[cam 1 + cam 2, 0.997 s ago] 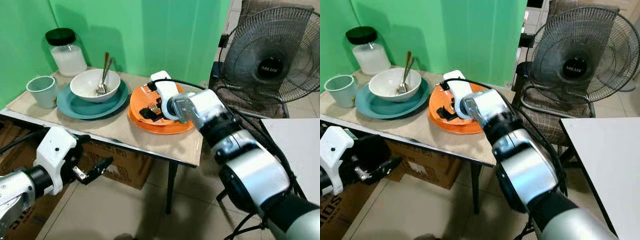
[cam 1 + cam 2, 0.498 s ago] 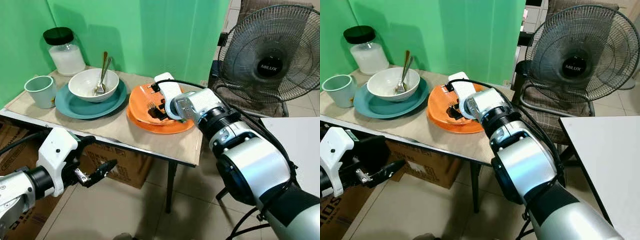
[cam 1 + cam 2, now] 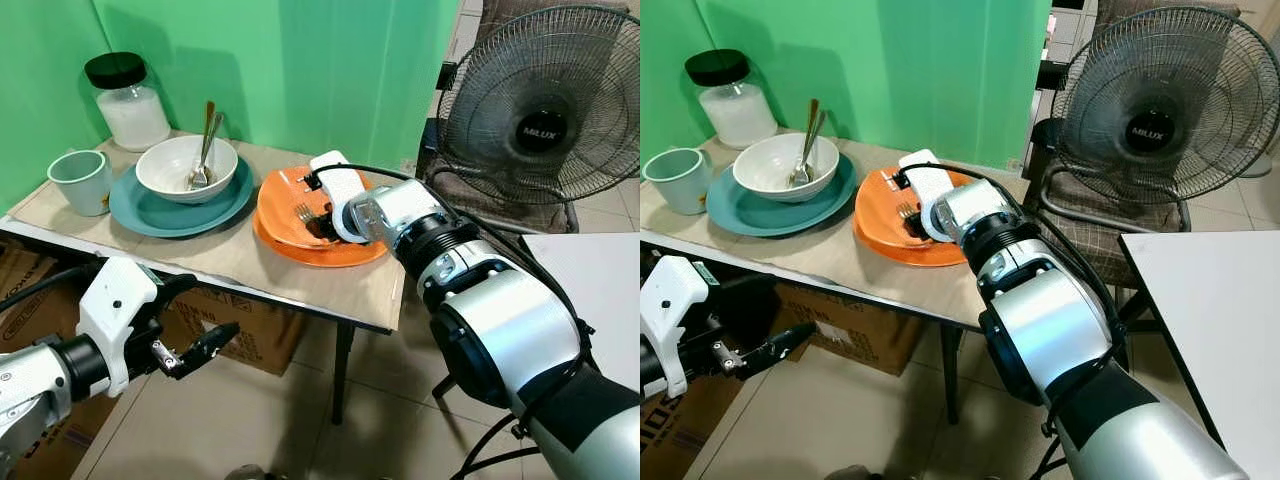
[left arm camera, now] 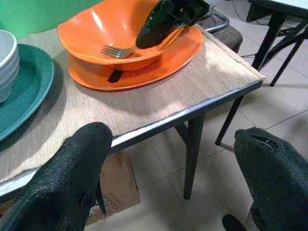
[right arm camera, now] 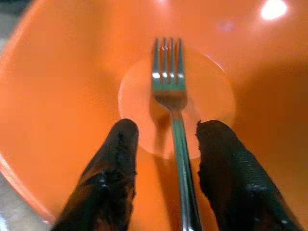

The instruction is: Setting the table

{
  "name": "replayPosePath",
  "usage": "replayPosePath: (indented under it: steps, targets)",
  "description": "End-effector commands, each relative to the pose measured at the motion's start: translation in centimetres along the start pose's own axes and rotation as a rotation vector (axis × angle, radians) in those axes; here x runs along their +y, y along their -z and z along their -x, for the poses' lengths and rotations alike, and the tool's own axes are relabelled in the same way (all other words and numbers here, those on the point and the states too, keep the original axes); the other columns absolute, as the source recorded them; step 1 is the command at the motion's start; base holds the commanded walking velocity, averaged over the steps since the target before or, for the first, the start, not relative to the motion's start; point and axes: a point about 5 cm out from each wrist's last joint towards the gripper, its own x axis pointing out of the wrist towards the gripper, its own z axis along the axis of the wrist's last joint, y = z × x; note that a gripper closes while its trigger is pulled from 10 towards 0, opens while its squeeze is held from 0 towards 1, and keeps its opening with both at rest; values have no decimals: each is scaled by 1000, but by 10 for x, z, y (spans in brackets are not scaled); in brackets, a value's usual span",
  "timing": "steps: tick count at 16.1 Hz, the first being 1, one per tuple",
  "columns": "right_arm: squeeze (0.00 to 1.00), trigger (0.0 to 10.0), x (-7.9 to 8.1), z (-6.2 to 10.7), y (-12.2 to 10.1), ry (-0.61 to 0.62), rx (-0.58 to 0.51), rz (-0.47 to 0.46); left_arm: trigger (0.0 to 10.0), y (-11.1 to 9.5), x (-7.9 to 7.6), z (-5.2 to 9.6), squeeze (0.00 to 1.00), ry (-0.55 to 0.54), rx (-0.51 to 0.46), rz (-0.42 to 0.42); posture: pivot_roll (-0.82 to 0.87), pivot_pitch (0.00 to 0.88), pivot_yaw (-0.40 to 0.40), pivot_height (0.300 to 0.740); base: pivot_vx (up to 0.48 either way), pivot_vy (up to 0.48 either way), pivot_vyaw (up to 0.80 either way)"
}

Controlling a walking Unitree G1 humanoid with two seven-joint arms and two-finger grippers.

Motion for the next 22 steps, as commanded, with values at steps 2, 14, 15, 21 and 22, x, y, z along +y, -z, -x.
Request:
replayPosePath:
  steps: [2, 14, 15, 21, 22]
  targets:
    - [0, 0, -2, -1, 4, 11, 7, -3, 10000, -3, -3, 0, 0, 18, -3, -17, 27, 79, -8, 740, 0, 0, 0]
    - [0, 0, 2, -3, 2, 0, -7, 20, 10000, -3, -3, -2, 0, 32, 0, -16, 29, 71, -9, 740, 0, 0, 0]
    - [0, 0, 2, -3, 2, -1, -7, 20, 10000, -3, -3, -2, 0, 32, 0, -16, 28, 68, -8, 740, 0, 0, 0]
    - [0, 0, -5, 8, -18, -78, -124, -137, 10000, -4, -5, -4, 0, 35, -17, -14, 28, 43, 1, 740, 0, 0, 0]
    - [0, 0, -15, 21, -33, -163, -231, -236, 10000, -8, -8, -9, 0, 35, -48, -11, 29, 38, 5, 740, 0, 0, 0]
